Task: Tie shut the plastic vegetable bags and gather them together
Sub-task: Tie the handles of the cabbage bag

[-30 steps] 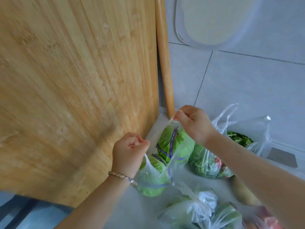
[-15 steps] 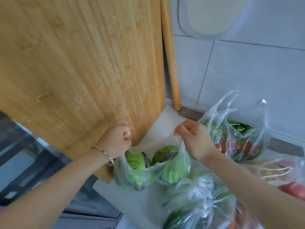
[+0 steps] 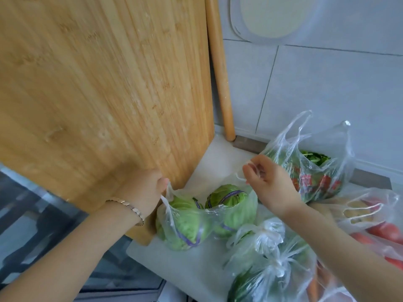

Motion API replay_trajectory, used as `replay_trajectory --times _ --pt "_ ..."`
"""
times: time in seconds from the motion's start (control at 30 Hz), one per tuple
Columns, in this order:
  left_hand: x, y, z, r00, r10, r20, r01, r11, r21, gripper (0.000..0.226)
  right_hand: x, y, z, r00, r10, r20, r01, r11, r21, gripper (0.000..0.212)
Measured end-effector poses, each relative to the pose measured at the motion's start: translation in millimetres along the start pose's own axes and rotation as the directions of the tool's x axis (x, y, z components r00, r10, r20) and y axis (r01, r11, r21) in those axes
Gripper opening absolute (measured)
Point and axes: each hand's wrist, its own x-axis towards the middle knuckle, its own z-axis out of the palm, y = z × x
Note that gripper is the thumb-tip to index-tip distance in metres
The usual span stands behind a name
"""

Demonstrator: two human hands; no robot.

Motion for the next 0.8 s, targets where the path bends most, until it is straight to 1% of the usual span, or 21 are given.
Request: replay_trajectory --times 0.03,0.07,0.1,0.13,0.17,0.2,0.23,0.27,0.33,0.43,0.5,0.57,0.6,0.63,0.7,0.73,0.8 --pt "-1.8 2.4 -0.4 1.0 0.029 0.002 -0.029 0.99 -0.14 0.032 0.0 -0.5 -1.0 1.0 0.001 0.0 -0.001 1.0 -0.005 0.021" --pt "-4.1 6.8 -1.0 0.999 0.036 -0.01 -0.037 0.955 -0.293 0.033 -0.6 -0.4 -2.0 1.0 0.002 0.0 -0.002 1.0 -0.001 0.02" --pt "-5.6 11.3 -0.3 1.0 0.016 -0.022 -0.024 0.893 -0.449 0.027 -1.3 0.1 -2.3 1.0 -0.001 0.004 0.001 1.0 0.012 0.018" --pt "-5.8 15.3 3.0 0.999 -0.011 -0.03 -0.009 0.809 -0.588 0.017 -2.0 1.4 -2.5 1.0 -0.014 0.019 0.013 0.999 0.044 0.015" --pt "-5.4 17.8 9.0 0.999 -0.041 -0.021 0.014 0.717 -0.697 0.011 -3.1 3.0 -1.9 0.998 -0.027 0.053 0.022 0.995 0.1 0.01" --pt "-6.5 19.8 16.3 0.998 -0.054 -0.018 0.022 0.65 -0.76 0.008 -5.8 4.2 -0.9 0.994 -0.047 0.101 0.03 0.986 0.167 0.006" --pt "-5.3 20.0 25.5 0.999 -0.03 -0.034 -0.009 0.614 -0.789 0.007 -7.0 6.8 0.7 0.988 -0.066 0.143 0.032 0.973 0.23 0.005" --pt "-4.1 21.0 33.8 0.998 0.02 -0.058 -0.059 0.601 -0.797 0.007 -7.4 10.1 2.2 0.982 -0.077 0.172 0.025 0.958 0.285 0.004" --pt "-3.1 22.7 46.7 0.991 0.096 -0.094 -0.132 0.569 -0.812 0.009 -7.3 13.1 5.5 0.978 -0.089 0.19 0.005 0.916 0.402 0.007" --pt "5.8 25.0 60.7 0.987 0.127 -0.099 -0.152 0.528 -0.836 0.022 3.3 15.0 11.0 0.982 -0.049 0.182 -0.06 0.833 0.55 0.014" --pt "12.4 27.6 65.6 0.986 0.134 -0.103 -0.159 0.519 -0.84 0.028 11.5 16.3 17.3 0.989 0.038 0.143 -0.116 0.795 0.595 0.02" --pt "22.1 30.9 69.9 0.987 0.123 -0.1 -0.149 0.498 -0.855 0.029 20.7 20.9 27.4 0.976 0.174 0.133 -0.219 0.736 0.641 0.024" --pt "26.2 33.4 72.2 0.993 0.091 -0.07 -0.105 0.467 -0.878 0.029 24.4 24.7 33.8 0.959 0.245 0.144 -0.279 0.71 0.646 0.026" --pt "30.1 36.2 75.4 0.998 0.053 -0.019 -0.039 0.41 -0.911 0.029 27.4 29.1 40.7 0.936 0.315 0.159 -0.34 0.687 0.642 0.026" --pt "33.5 41.1 81.6 0.991 -0.014 0.133 0.132 0.251 -0.959 0.028 28.5 35.8 55.5 0.887 0.416 0.2 -0.445 0.654 0.612 0.024" --pt "35.0 41.8 85.6 0.978 -0.031 0.205 0.207 0.183 -0.961 0.027 26.9 38.4 63.7 0.867 0.443 0.228 -0.486 0.649 0.585 0.023" --pt "36.4 40.7 93.5 0.948 -0.051 0.314 0.318 0.12 -0.94 0.02 19.4 40.1 79.4 0.839 0.47 0.274 -0.54 0.659 0.523 0.022"
